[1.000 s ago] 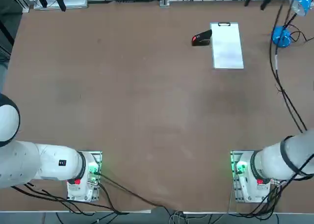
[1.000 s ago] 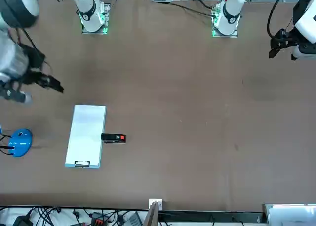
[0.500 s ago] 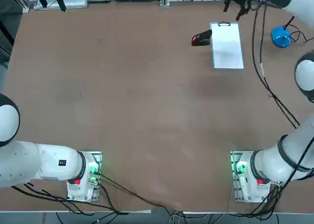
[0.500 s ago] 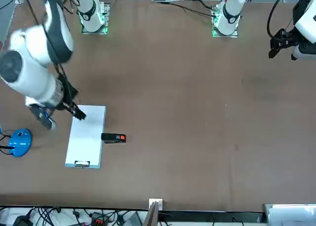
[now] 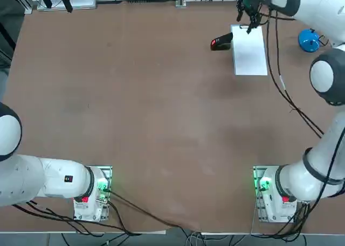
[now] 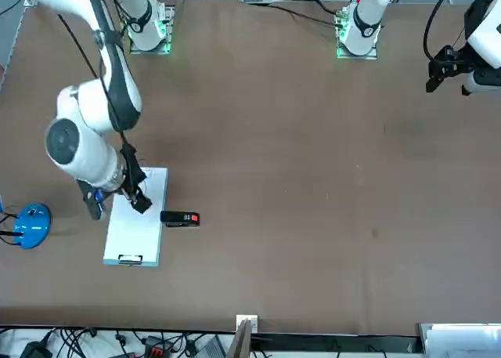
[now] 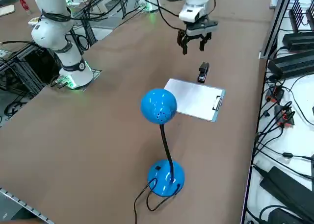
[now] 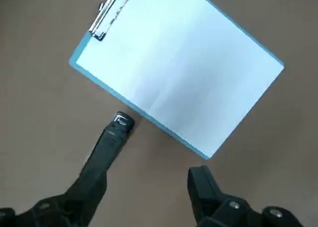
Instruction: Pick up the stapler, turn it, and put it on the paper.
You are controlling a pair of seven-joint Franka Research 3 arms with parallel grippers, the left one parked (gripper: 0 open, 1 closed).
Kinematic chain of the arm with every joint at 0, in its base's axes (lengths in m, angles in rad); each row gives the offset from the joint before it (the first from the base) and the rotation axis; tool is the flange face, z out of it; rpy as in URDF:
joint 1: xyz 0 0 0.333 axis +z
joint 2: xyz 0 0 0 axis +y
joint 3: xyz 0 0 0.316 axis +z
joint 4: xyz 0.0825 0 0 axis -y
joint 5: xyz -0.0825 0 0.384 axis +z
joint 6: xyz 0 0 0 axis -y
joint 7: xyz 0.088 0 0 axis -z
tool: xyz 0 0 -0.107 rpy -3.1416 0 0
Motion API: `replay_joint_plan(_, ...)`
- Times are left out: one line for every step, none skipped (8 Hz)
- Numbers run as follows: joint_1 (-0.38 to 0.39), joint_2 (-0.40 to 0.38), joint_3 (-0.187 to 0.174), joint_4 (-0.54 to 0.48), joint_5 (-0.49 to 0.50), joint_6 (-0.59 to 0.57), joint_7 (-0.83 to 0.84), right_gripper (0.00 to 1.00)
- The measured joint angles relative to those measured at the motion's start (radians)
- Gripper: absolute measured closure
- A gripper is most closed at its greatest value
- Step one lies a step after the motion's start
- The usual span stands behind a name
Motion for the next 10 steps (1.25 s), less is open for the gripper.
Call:
replay_joint_plan(0.000,0.015,-0.001,0.003,0.001,0.019,0.086,0.00)
replay_joint_plan(0.000,0.033,-0.001,0.010,0.001,0.043,0.191,0.00)
replay_joint_plan(0.000,0.055,-0.001,0.019,0.001,0.059,0.278,0.00)
replay_joint_plan(0.000,0.077,-0.001,0.027,0.001,0.069,0.339,0.00)
replay_joint_plan(0.000,0.101,-0.001,0.035,0.001,0.089,0.402,0.00)
replay_joint_plan(0.000,0.127,-0.001,0.050,0.001,0.114,0.467,0.00)
replay_joint_plan(0.002,0.157,-0.001,0.075,0.001,0.122,0.518,0.00)
replay_joint_plan(0.013,0.182,0.000,0.101,0.001,0.124,0.550,0.00)
replay_joint_plan(0.028,0.196,0.000,0.118,-0.001,0.129,0.559,0.00)
replay_joint_plan(0.043,0.201,0.000,0.130,-0.004,0.132,0.559,0.00)
